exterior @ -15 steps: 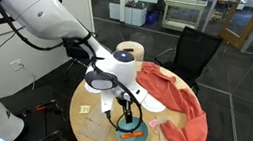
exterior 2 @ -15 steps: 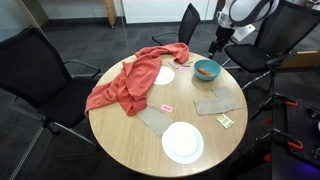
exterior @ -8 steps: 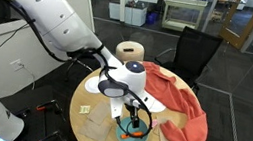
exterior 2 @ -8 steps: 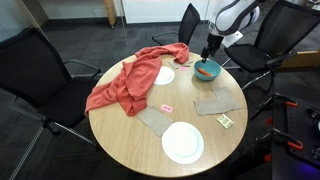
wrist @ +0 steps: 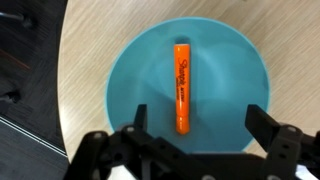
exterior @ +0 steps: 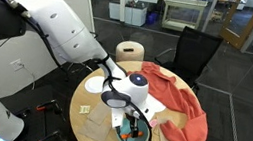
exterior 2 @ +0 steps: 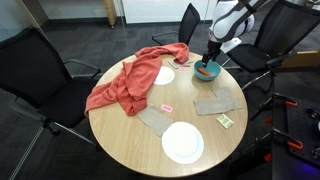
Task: Move orange object from the blue bowl and place it on the table
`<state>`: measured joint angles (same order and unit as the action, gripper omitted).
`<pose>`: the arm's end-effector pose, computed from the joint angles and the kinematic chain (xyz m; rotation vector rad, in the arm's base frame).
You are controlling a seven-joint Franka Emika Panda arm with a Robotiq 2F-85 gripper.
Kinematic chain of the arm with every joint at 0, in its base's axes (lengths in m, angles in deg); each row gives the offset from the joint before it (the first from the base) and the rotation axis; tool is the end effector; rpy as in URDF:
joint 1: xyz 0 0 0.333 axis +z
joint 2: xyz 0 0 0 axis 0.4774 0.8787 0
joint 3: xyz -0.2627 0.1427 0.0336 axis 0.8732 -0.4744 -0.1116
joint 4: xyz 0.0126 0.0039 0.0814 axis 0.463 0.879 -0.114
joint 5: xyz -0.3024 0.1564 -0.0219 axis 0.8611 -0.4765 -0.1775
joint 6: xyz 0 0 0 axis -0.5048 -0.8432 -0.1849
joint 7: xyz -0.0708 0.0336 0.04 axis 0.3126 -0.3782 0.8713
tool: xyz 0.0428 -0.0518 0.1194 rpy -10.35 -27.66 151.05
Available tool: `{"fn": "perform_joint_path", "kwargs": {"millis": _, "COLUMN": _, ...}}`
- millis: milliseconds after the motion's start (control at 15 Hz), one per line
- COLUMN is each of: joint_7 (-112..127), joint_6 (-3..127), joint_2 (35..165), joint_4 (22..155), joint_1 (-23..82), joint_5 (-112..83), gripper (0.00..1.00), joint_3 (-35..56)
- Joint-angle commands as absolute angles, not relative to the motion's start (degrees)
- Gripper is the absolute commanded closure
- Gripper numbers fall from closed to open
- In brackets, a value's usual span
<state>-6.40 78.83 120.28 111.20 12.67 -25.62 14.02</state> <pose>0.5172 -0.2253 0.1383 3.0855 -0.5259 0.0081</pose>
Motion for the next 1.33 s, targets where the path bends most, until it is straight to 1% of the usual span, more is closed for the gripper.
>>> {"fn": "perform_joint_path", "kwargs": {"millis": 0, "joint_7": -4.27, "joint_6": 80.37, "joint_2": 122.3, "joint_4": 110.83, "joint_1": 11.89, "joint_5": -24.95, "gripper": 0.0, "joint_3": 14.16}}
{"fn": "perform_joint_path", "kwargs": {"millis": 600, "joint_7": -3.17, "joint_6": 89.62, "joint_2": 126.78, "joint_4": 110.06, "joint_1": 11.49, "joint_5": -25.41, "gripper": 0.0, "joint_3": 12.42}}
{"fn": "perform_joint_path", "kwargs": {"millis": 1267, "joint_7": 2.27, "joint_6": 88.61, "joint_2": 131.27, "joint_4": 105.23, "joint_1": 13.71, "joint_5": -24.74, "gripper": 0.0, "joint_3": 13.82}}
